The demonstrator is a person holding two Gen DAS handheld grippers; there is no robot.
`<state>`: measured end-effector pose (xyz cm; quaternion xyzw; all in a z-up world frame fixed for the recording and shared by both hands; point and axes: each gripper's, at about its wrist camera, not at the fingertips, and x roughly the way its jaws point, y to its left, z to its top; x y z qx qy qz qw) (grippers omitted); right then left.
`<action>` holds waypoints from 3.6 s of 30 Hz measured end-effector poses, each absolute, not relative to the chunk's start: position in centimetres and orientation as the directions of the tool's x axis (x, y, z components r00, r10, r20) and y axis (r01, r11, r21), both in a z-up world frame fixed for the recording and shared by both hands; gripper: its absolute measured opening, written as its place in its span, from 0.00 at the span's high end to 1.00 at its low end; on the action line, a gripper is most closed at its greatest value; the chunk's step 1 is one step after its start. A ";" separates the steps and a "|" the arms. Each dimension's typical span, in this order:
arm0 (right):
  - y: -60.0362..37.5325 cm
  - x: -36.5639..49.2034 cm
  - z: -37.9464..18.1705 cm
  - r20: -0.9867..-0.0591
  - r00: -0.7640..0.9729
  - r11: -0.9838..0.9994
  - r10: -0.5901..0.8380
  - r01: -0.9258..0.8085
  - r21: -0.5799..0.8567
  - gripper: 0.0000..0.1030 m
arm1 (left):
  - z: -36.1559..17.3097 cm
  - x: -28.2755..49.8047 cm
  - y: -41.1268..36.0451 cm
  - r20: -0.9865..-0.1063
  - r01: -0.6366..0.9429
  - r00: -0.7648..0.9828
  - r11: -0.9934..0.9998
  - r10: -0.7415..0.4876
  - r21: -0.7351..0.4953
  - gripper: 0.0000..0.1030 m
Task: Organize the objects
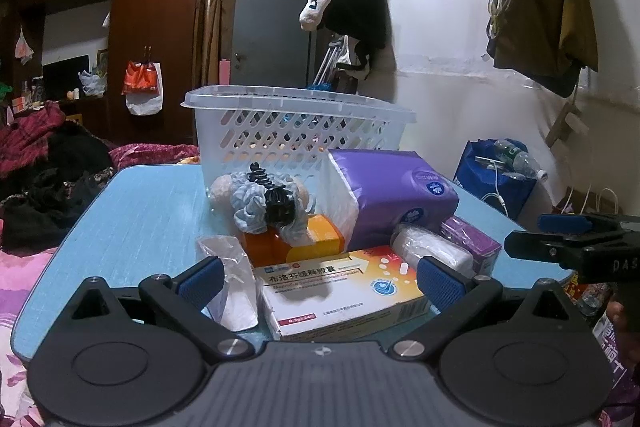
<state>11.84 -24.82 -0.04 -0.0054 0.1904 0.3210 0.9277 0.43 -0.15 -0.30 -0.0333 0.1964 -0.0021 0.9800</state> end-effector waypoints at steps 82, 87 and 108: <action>-24.8 12.9 -2.5 -0.337 0.705 0.766 0.624 -0.638 0.085 0.59 | -2.8 2.8 5.6 -0.361 -0.096 0.931 0.993 0.062 -0.075 0.19; -24.2 13.0 -3.0 -0.361 0.708 0.771 0.607 -0.634 0.052 0.61 | -3.1 3.0 6.1 -0.362 -0.127 0.927 0.991 0.103 -0.046 0.20; -25.5 12.7 -3.5 -0.351 0.735 0.782 0.580 -0.624 -0.014 0.65 | -4.5 3.1 5.5 -0.296 -0.122 0.947 0.992 0.127 0.034 0.64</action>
